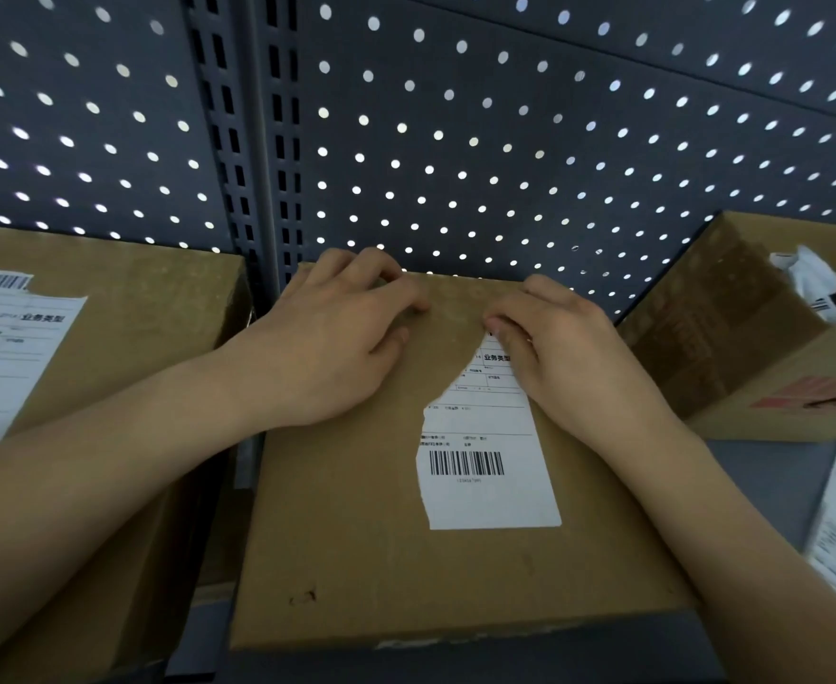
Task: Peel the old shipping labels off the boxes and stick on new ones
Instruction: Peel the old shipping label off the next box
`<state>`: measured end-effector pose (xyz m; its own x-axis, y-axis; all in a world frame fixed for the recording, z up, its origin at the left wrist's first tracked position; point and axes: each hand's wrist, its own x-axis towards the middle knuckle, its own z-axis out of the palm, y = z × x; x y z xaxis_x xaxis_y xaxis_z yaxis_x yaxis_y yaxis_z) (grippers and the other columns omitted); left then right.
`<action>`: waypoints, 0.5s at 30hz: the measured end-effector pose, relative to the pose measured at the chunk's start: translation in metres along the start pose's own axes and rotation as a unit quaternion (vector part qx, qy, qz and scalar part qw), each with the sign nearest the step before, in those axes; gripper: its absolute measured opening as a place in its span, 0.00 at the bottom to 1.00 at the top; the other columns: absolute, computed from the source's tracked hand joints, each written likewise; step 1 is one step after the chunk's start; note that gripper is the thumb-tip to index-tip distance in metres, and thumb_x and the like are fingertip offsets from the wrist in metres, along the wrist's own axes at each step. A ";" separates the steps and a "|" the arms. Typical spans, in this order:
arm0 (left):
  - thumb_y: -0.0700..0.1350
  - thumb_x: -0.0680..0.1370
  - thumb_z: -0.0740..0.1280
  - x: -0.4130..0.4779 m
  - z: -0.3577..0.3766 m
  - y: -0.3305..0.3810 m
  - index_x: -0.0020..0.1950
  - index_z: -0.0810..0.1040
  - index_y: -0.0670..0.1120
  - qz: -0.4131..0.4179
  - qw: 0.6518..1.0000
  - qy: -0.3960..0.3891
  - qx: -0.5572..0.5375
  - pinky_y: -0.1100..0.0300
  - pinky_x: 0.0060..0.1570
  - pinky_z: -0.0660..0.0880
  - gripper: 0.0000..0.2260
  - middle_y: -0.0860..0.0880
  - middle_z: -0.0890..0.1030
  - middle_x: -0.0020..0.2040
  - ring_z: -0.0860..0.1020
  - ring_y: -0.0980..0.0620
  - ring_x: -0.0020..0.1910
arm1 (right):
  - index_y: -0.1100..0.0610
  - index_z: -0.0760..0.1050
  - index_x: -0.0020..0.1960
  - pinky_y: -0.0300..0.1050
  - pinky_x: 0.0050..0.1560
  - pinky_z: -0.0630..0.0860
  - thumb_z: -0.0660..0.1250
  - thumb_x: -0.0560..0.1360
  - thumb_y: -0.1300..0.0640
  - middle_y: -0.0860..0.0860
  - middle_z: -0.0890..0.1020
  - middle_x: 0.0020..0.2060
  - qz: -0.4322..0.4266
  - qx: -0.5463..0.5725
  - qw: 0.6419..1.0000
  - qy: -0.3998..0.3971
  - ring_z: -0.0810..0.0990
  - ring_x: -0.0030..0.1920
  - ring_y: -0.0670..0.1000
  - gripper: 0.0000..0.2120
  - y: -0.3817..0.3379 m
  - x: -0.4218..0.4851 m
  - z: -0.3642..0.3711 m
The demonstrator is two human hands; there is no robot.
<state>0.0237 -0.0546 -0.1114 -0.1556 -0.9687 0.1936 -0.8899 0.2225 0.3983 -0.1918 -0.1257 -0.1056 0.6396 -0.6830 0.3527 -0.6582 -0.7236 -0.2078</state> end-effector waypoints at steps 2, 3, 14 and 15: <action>0.49 0.81 0.60 0.000 -0.001 0.000 0.68 0.71 0.56 0.001 1.000 0.001 -0.002 0.49 0.69 0.62 0.15 0.56 0.68 0.64 0.63 0.52 0.65 | 0.60 0.80 0.47 0.50 0.35 0.75 0.65 0.77 0.68 0.51 0.72 0.39 -0.004 -0.015 1.000 0.003 0.74 0.37 0.53 0.07 -0.001 0.003 0.002; 0.49 0.81 0.60 0.000 -0.001 0.000 0.68 0.71 0.56 0.001 1.000 0.001 -0.002 0.49 0.69 0.62 0.15 0.56 0.68 0.64 0.63 0.52 0.65 | 0.60 0.80 0.46 0.51 0.34 0.75 0.65 0.75 0.70 0.50 0.71 0.39 -0.003 -0.023 1.000 0.000 0.73 0.36 0.54 0.08 -0.001 0.005 0.003; 0.51 0.80 0.59 0.000 0.000 -0.001 0.67 0.71 0.57 0.003 1.000 0.002 -0.003 0.47 0.69 0.63 0.15 0.57 0.68 0.64 0.63 0.52 0.64 | 0.56 0.77 0.53 0.49 0.45 0.75 0.62 0.81 0.60 0.49 0.74 0.44 0.031 0.013 0.999 -0.001 0.75 0.47 0.54 0.05 -0.001 0.000 0.002; 0.51 0.80 0.58 0.000 0.000 -0.001 0.67 0.71 0.57 0.002 1.000 0.000 -0.003 0.48 0.69 0.63 0.16 0.57 0.68 0.64 0.63 0.52 0.64 | 0.56 0.78 0.56 0.46 0.47 0.74 0.63 0.81 0.56 0.49 0.75 0.44 0.036 0.016 0.999 -0.002 0.75 0.48 0.54 0.07 -0.002 -0.001 0.000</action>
<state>0.0248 -0.0545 -0.1118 -0.1590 -0.9679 0.1945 -0.8869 0.2266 0.4026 -0.1912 -0.1239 -0.1059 0.5926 -0.7338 0.3323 -0.6893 -0.6754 -0.2621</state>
